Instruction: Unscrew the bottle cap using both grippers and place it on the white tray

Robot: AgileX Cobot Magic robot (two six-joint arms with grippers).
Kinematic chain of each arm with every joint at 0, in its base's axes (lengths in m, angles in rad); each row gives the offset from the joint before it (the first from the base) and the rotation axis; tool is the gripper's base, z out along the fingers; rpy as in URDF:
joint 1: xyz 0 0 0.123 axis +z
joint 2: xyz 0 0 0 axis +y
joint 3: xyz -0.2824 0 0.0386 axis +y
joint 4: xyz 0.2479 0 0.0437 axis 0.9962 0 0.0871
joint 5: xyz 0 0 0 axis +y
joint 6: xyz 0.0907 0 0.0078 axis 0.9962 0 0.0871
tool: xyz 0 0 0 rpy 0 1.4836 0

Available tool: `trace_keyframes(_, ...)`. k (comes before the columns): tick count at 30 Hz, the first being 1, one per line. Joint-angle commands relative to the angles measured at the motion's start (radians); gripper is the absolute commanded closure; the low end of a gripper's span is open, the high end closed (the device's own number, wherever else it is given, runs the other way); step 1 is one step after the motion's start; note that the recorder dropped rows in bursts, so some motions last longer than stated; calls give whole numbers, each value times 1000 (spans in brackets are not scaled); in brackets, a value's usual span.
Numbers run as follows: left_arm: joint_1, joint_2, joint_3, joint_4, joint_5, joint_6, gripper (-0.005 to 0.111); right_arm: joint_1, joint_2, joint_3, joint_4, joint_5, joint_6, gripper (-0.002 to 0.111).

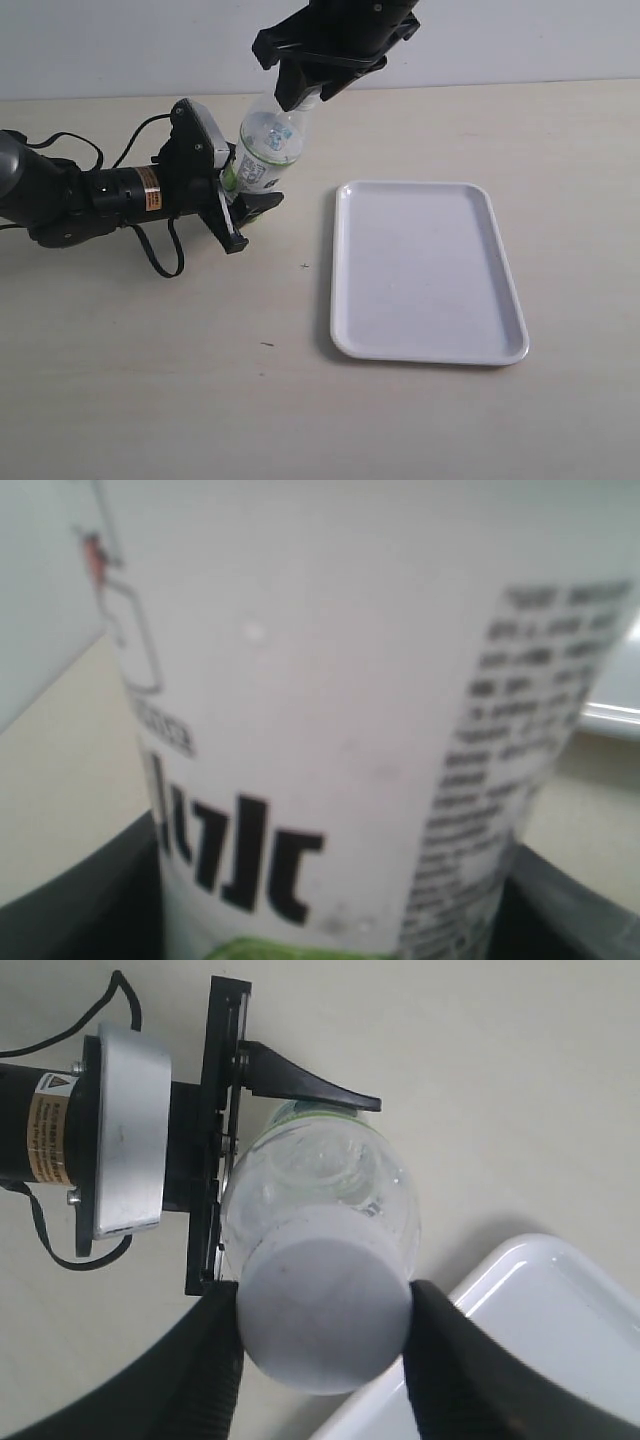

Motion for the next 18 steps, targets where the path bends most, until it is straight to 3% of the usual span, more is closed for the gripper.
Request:
trace_keyframes(1, -2, -3, 4, 2, 23, 1, 107, 1, -6, -6, -3, -23, -67, 108)
trace_keyframes(18, -2, -3, 4, 1, 23, -8, 107, 1, -6, -6, 6, -17, -470, 108)
